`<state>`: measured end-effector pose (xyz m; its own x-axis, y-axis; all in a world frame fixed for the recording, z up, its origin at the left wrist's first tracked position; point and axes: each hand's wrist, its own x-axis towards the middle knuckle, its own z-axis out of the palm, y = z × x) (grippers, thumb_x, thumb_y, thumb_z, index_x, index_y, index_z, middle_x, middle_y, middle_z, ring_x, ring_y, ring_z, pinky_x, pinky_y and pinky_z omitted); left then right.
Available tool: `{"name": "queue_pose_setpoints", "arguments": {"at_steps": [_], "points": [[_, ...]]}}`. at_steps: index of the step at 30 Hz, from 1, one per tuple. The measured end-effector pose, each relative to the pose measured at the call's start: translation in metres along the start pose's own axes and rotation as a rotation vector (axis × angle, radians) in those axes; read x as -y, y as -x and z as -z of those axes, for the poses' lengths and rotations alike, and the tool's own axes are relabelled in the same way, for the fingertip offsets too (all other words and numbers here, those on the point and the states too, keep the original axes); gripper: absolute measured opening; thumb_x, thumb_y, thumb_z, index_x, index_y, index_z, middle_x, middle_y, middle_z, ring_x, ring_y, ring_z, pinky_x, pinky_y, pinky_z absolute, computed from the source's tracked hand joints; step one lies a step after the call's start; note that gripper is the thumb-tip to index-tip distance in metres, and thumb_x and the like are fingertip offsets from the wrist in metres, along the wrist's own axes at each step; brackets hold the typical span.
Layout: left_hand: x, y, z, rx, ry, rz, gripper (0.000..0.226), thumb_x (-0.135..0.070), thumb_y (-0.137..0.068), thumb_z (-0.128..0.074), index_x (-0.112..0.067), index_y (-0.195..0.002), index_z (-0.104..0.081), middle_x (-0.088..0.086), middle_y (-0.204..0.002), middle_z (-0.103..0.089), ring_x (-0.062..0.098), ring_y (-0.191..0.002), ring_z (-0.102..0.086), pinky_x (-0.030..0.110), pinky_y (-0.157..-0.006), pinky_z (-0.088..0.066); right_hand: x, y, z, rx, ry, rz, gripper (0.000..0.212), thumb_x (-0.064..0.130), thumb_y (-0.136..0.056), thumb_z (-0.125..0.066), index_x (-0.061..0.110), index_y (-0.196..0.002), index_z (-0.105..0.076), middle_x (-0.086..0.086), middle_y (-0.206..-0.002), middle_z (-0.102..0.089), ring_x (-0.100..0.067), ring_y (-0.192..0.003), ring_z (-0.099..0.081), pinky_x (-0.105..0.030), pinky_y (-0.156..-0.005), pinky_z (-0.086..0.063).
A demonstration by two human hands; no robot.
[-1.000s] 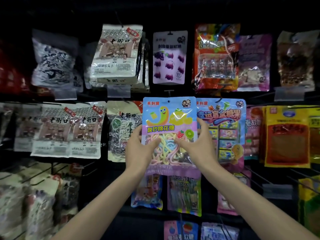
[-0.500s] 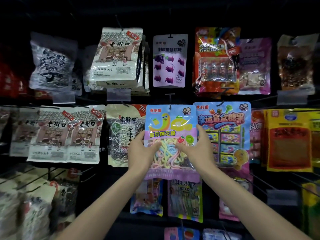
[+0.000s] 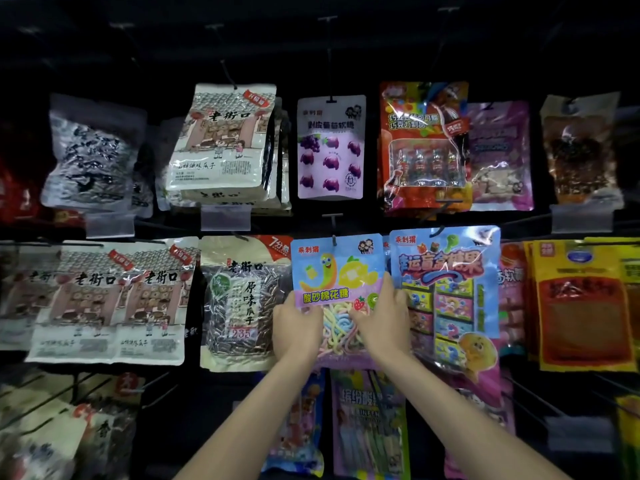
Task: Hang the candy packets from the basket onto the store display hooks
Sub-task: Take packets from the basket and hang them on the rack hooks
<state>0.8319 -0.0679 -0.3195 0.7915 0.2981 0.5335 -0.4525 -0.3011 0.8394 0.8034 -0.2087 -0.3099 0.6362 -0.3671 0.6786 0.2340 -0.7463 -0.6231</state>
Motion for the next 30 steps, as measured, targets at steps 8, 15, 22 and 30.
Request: {"name": "queue_pose_setpoints", "arguments": {"at_steps": [8,15,22,30], "points": [[0.005,-0.022,-0.017,-0.014,0.102,0.102,0.033,-0.023,-0.099,-0.068,-0.023,-0.132,-0.065,-0.008,-0.079,-0.071,0.014,-0.06,-0.071,0.031,-0.053,-0.056,-0.004,-0.031,-0.02,0.038,0.122,0.003,0.099,0.027,-0.096,-0.076,0.012,-0.166,-0.008,-0.013,-0.158,-0.028,-0.032,-0.14,-0.046,-0.037,-0.096,-0.053],[0.009,-0.04,-0.023,-0.001,0.089,0.107,0.04,-0.015,-0.098,-0.069,-0.024,-0.137,-0.065,-0.009,-0.079,-0.071,0.018,-0.063,-0.071,0.035,-0.057,-0.058,-0.011,-0.049,-0.035,0.113,0.122,-0.03,0.096,0.009,-0.097,-0.07,0.012,-0.166,-0.004,-0.013,-0.159,-0.018,-0.036,-0.141,-0.038,-0.04,-0.097,-0.052],[0.015,-0.054,-0.036,0.008,0.063,0.14,0.053,-0.017,-0.097,-0.068,-0.025,-0.148,-0.057,-0.009,-0.088,-0.068,0.008,-0.064,-0.063,0.024,-0.051,-0.048,-0.011,-0.063,-0.043,0.204,0.069,-0.068,0.1,0.002,-0.093,-0.07,0.01,-0.167,-0.003,-0.015,-0.169,-0.019,-0.038,-0.146,-0.041,-0.046,-0.11,-0.049],[0.018,-0.063,-0.042,0.051,-0.005,0.155,0.049,-0.015,-0.1,-0.061,-0.025,-0.147,-0.056,-0.007,-0.093,-0.065,0.011,-0.068,-0.061,0.029,-0.061,-0.053,-0.015,-0.074,-0.047,0.213,0.039,-0.097,0.079,0.008,-0.097,-0.067,0.009,-0.16,-0.02,-0.014,-0.143,-0.032,-0.037,-0.135,-0.048,-0.043,-0.108,-0.047]]}}
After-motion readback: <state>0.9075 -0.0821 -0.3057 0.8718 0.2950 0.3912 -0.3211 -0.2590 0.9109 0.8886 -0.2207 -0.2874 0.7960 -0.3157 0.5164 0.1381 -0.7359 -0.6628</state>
